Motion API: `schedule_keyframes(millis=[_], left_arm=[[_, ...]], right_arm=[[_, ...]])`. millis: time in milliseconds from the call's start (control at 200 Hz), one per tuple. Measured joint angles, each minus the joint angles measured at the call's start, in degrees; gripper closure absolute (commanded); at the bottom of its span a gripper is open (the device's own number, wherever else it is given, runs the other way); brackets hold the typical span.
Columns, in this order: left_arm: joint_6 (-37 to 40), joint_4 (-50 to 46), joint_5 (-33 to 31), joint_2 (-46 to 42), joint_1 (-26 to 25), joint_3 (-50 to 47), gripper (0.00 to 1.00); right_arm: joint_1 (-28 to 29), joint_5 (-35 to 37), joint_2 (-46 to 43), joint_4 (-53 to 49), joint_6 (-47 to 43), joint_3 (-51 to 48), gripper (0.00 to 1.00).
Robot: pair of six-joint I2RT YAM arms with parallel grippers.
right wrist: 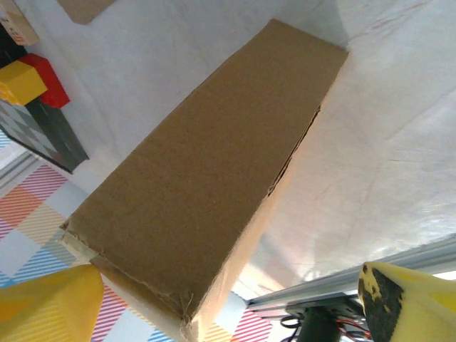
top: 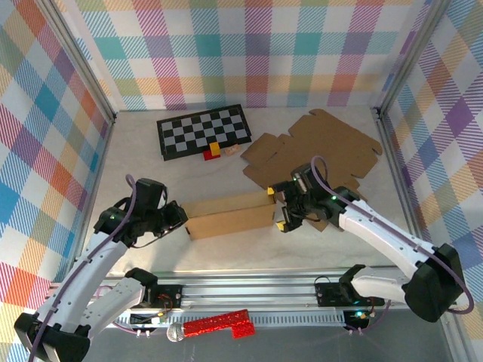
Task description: Fold the paper box
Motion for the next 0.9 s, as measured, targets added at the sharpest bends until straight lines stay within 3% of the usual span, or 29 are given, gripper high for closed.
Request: schedule_keyframes(millis=[195, 345, 580, 680, 900], left_arm=[[0.0, -0.09, -0.37, -0.5, 0.11, -0.2, 0.91], [0.0, -0.2, -0.9, -0.52, 0.17, -0.17, 0.89], [-0.04, -1.97, -3.21, -1.97, 0.15, 0.37, 0.62], [-0.52, -3.63, -4.68, -3.85, 0.17, 0.96, 0.58], [-1.51, -7.37, -7.08, -9.4, 0.17, 4.0, 0.58]], right_arm=[[-1.11, -1.4, 4.96, 9.64, 0.57, -0.17, 0.21], [-1.55, -1.99, 5.81, 16.39, -0.33, -2.05, 0.41], [-1.33, -3.32, 6.58, 27.85, -4.2, -5.99, 0.59], [0.28, -3.52, 8.35, 33.11, -5.27, -6.8, 0.61], [3.72, -0.24, 12.04, 44.76, -5.4, -8.81, 0.62]])
